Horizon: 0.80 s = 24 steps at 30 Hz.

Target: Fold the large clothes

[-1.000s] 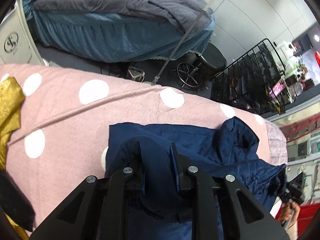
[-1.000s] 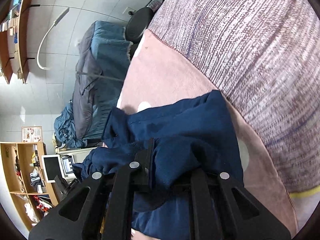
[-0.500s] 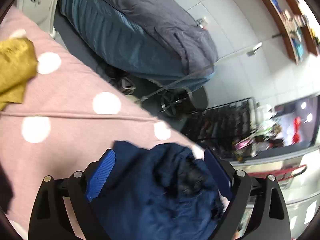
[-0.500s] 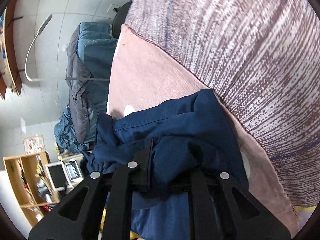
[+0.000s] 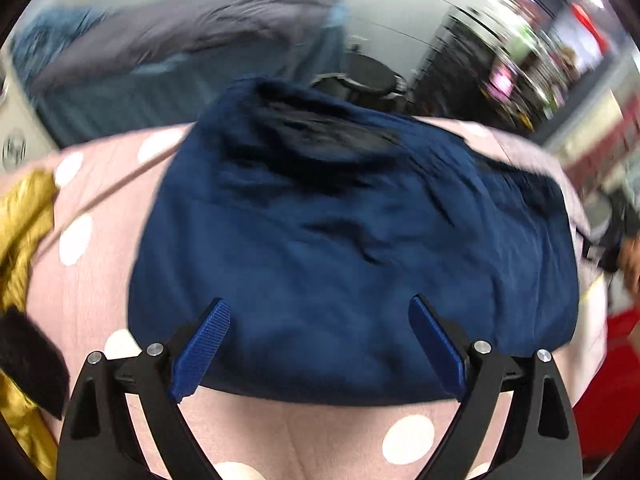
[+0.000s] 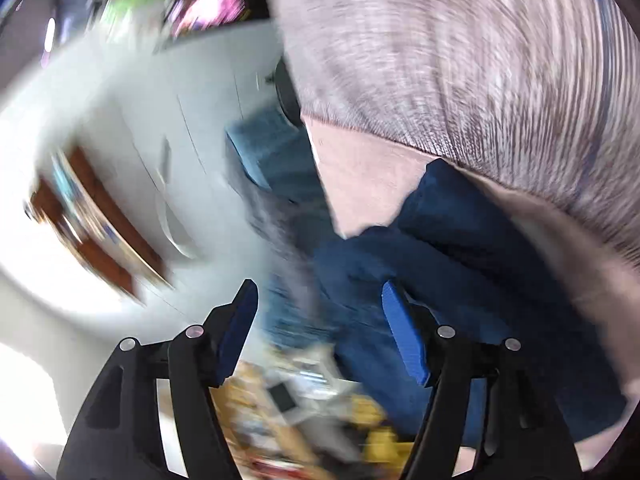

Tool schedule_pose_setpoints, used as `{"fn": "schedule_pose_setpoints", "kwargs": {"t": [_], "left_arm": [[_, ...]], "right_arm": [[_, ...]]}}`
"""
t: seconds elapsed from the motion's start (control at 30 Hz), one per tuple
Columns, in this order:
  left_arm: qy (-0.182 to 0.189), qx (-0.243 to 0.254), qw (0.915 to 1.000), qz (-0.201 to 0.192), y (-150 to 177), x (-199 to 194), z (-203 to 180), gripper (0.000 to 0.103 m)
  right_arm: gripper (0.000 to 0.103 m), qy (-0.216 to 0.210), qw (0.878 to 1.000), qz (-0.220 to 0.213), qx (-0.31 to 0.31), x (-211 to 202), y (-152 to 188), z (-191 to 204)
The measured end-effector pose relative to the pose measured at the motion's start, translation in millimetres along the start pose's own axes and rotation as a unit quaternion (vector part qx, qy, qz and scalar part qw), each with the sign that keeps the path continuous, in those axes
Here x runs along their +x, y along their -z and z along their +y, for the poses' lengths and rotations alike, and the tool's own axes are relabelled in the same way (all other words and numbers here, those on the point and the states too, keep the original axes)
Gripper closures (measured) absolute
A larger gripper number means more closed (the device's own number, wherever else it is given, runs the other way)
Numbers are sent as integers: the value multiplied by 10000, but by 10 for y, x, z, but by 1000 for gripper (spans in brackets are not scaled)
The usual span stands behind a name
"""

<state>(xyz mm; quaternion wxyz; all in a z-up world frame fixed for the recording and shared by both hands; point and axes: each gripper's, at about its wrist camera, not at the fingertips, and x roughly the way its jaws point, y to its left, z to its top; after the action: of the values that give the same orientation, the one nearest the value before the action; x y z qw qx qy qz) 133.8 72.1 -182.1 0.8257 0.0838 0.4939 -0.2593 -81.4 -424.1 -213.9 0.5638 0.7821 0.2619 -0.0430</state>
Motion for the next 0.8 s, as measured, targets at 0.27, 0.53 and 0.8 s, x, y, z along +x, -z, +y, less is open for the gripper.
{"fn": "schedule_pose_setpoints", "kwargs": {"t": [0.27, 0.53, 0.8], "left_arm": [[-336, 1005, 9943, -63, 433, 162, -658, 11], [-436, 906, 9946, 274, 475, 587, -719, 10], [-823, 1016, 9910, 283, -83, 962, -676, 5]], "right_arm": [[38, 3083, 8440, 365, -4373, 540, 1583, 462], [38, 3731, 7158, 862, -5839, 1255, 2516, 103], [35, 4295, 6904, 626, -5787, 1597, 2258, -33]]}}
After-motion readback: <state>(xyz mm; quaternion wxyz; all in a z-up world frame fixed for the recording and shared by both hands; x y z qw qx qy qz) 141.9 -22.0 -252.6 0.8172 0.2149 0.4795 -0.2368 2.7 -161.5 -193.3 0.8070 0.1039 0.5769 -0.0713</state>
